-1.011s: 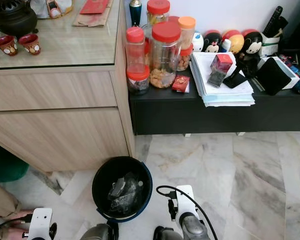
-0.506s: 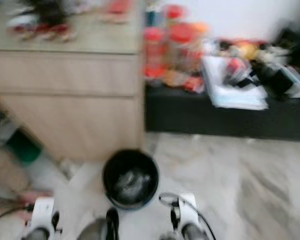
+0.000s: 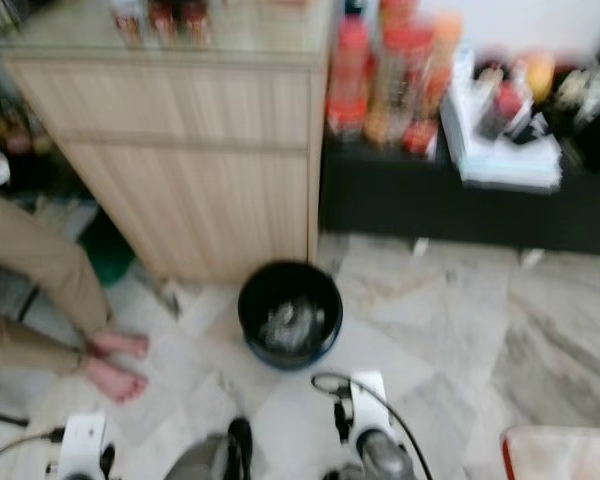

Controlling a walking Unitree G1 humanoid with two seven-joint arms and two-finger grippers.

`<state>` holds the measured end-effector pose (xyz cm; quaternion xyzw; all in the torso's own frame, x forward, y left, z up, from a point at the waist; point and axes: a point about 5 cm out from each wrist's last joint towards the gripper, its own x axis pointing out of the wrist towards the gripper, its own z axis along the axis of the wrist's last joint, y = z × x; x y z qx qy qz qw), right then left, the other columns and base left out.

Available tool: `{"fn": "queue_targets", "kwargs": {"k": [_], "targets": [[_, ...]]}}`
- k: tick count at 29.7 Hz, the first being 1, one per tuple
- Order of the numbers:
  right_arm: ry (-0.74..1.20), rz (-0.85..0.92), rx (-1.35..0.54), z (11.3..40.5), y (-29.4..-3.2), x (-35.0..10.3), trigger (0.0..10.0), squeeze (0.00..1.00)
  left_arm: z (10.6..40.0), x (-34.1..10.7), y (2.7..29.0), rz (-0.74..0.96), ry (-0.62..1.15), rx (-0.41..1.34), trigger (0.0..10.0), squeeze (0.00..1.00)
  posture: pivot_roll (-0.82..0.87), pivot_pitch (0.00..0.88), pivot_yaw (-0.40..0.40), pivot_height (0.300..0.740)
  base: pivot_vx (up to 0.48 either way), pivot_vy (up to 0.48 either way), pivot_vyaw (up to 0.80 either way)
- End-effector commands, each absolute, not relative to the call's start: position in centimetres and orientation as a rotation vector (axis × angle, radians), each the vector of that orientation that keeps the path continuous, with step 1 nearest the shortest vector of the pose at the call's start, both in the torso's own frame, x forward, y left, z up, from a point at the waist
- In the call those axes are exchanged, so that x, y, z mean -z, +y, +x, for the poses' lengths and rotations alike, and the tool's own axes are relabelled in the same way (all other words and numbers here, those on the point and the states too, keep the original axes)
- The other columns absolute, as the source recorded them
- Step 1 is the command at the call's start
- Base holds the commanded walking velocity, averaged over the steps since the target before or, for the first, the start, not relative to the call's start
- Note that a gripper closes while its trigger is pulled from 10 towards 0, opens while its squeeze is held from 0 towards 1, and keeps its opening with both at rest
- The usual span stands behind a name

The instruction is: Picking trash to rubbish bin

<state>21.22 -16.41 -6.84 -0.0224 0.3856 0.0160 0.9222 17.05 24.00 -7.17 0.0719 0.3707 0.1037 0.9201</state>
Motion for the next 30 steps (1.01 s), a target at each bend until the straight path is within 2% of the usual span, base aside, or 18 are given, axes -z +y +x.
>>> {"fn": "queue_targets", "kwargs": {"k": [1, 30], "targets": [[0.802, -0.028, -0.04, 21.0, -15.7, 7.0, 10.0, 0.0, 16.7, 7.3, 24.2, 0.148, 0.779, -0.219, 10.0, 0.0, 0.13, 0.196, -0.002, 0.74, -0.247, 0.0, 0.0], [0.84, -0.002, -0.036, 19.8, -15.8, 7.7, 10.0, 0.0, 16.4, 7.5, 24.2, 0.148, 0.793, -0.225, 10.0, 0.0, 0.13, 0.2, -0.002, 0.74, -0.009, 0.0, 0.0]]}}
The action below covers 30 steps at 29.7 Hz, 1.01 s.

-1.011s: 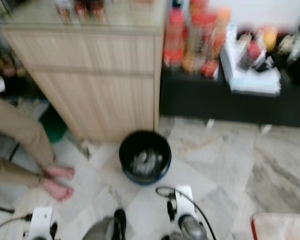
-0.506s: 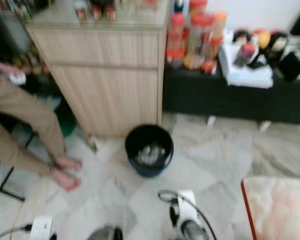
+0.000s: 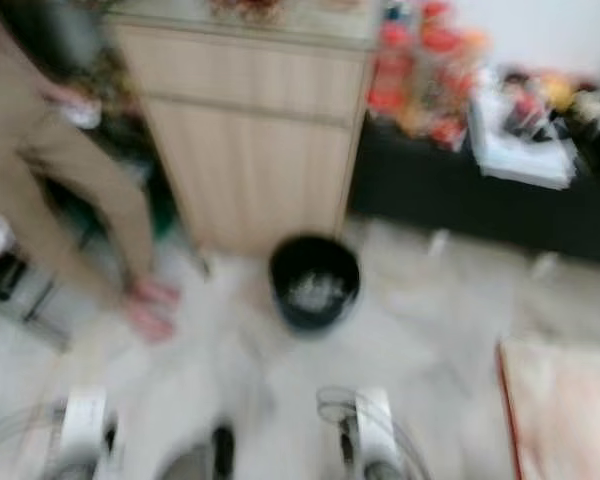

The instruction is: Picking trash to rubbish bin

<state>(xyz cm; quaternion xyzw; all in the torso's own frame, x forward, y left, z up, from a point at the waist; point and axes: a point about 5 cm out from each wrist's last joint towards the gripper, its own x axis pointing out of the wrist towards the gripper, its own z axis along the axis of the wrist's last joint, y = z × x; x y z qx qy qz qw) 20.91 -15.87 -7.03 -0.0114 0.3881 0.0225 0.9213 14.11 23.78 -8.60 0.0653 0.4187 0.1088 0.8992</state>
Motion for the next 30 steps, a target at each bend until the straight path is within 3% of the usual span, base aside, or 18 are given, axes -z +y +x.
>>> {"fn": "queue_targets", "kwargs": {"k": [1, 30], "targets": [[0.84, -0.002, -0.037, 19.83, -15.8, 7.68, 10.0, 0.0, 16.39, 7.5, 24.19, 0.148, 0.793, -0.225, 10.0, 0.0, 0.13, 0.2, -0.002, 0.74, 0.0, 0.0, 0.0], [0.858, -0.001, -0.045, 19.5, -15.74, 7.88, 10.0, 0.0, 16.55, 7.45, 24.15, 0.15, 0.792, -0.216, 10.0, 0.0, 0.12, 0.182, 0.0, 0.74, 0.0, 0.0, -0.71]]}}
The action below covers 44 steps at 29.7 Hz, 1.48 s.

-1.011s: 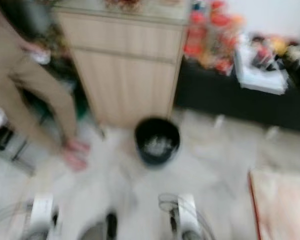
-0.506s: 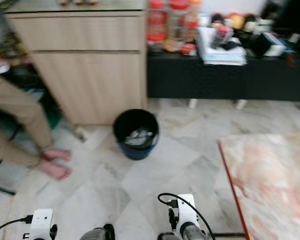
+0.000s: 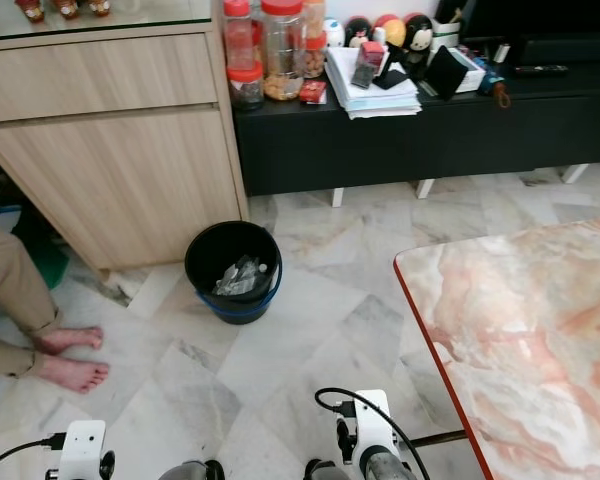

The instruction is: Picking trash to rubbish bin

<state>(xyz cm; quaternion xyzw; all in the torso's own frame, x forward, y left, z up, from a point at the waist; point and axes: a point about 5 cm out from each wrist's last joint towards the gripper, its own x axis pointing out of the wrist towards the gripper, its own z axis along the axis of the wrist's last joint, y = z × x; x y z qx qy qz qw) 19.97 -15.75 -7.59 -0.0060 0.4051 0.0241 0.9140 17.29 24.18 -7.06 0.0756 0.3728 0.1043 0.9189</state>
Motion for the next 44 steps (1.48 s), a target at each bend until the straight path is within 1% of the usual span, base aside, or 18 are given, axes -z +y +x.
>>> {"fn": "queue_targets", "kwargs": {"k": [1, 5, 7, 29, 35, 44], "targets": [[0.858, 0.0, -0.044, 19.49, -15.74, 7.88, 10.0, 0.0, 16.53, 7.46, 24.14, 0.15, 0.793, -0.217, 10.0, 0.0, 0.12, 0.182, 0.0, 0.74, 0.0, 0.0, -0.74], [0.863, 0.002, -0.039, 19.35, -15.86, 7.95, 10.0, 0.0, 16.29, 7.57, 24.2, 0.13, 0.799, -0.237, 10.0, 0.0, 0.12, 0.186, -0.001, 0.74, 0.0, 0.0, -0.74], [0.869, 0.0, -0.041, 19.22, -15.88, 8.03, 10.0, 0.0, 16.23, 7.58, 24.24, 0.129, 0.801, -0.24, 10.0, 0.0, 0.12, 0.186, -0.002, 0.74, 0.0, 0.386, -0.74], [0.88, 0.004, -0.038, 19.13, -15.92, 8.1, 10.0, 0.0, 16.07, 7.63, 24.41, 0.126, 0.809, -0.251, 10.0, 0.0, 0.13, 0.198, -0.005, 0.74, 0.0, 0.0, -0.74], [0.881, 0.005, -0.034, 19.12, -15.96, 8.1, 10.0, 0.0, 16.06, 7.65, 24.36, 0.128, 0.81, -0.247, 10.0, 0.0, 0.13, 0.2, -0.006, 0.74, 0.0, 0.455, -0.74], [0.883, 0.008, -0.038, 19.16, -15.86, 8.1, 10.0, 0.0, 16.03, 7.63, 24.44, 0.132, 0.81, -0.247, 10.0, 0.0, 0.13, 0.198, -0.004, 0.74, 0.0, 0.0, -0.74]]}}
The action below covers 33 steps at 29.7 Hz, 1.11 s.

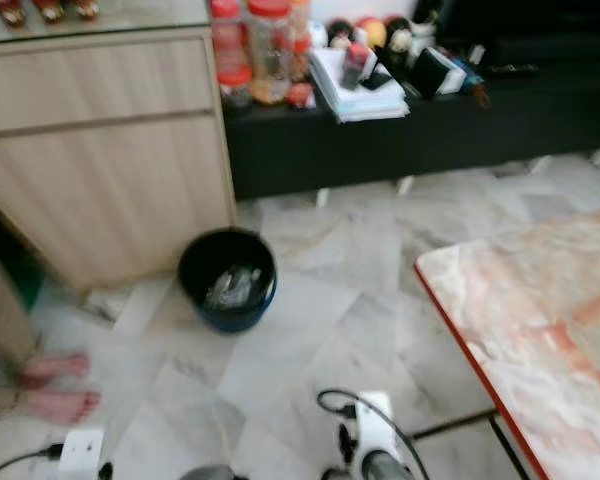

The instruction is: Picking trash to rubbish bin

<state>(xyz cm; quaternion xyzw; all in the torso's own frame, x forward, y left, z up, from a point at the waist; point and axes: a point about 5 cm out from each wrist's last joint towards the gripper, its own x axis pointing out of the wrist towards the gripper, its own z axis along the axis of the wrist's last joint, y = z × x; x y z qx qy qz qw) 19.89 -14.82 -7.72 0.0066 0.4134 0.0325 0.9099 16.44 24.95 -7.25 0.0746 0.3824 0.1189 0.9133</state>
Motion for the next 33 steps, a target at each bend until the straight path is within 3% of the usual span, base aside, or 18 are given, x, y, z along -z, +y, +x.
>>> {"fn": "queue_targets", "kwargs": {"k": [1, 7, 19, 26, 33], "targets": [[0.883, 0.009, -0.039, 19.2, -15.9, 8.1, 10.0, 0.0, 16.0, 7.6, 24.4, 0.132, 0.81, -0.248, 10.0, 0.0, 0.13, 0.198, -0.004, 0.74, 0.0, 0.0, -0.74], [0.885, 0.009, -0.039, 19.1, -15.8, 8.1, 10.0, 0.0, 16.1, 7.6, 24.5, 0.129, 0.809, -0.252, 10.0, 0.0, 0.13, 0.195, -0.003, 0.74, 0.0, 0.366, -0.74], [0.882, 0.008, -0.033, 19.2, -15.9, 8.1, 10.0, 0.0, 16.4, 7.5, 24.2, 0.139, 0.791, -0.226, 10.0, 0.0, 0.13, 0.187, -0.002, 0.74, 0.0, 0.0, -0.74], [0.831, 0.018, -0.015, 20.4, -16.2, 7.4, 10.0, 0.0, 19.3, 5.9, 23.7, 0.175, 0.674, -0.155, 10.0, 0.0, 0.13, 0.193, -0.004, 0.74, 0.0, 0.0, -0.42], [0.622, 0.023, -0.022, 24.8, -16.0, 4.3, 10.0, 0.0, 24.3, 2.5, 22.3, 0.225, 0.45, -0.052, 10.0, 0.0, 0.12, 0.199, 0.001, 0.74, 0.0, 0.0, 0.0]]}}
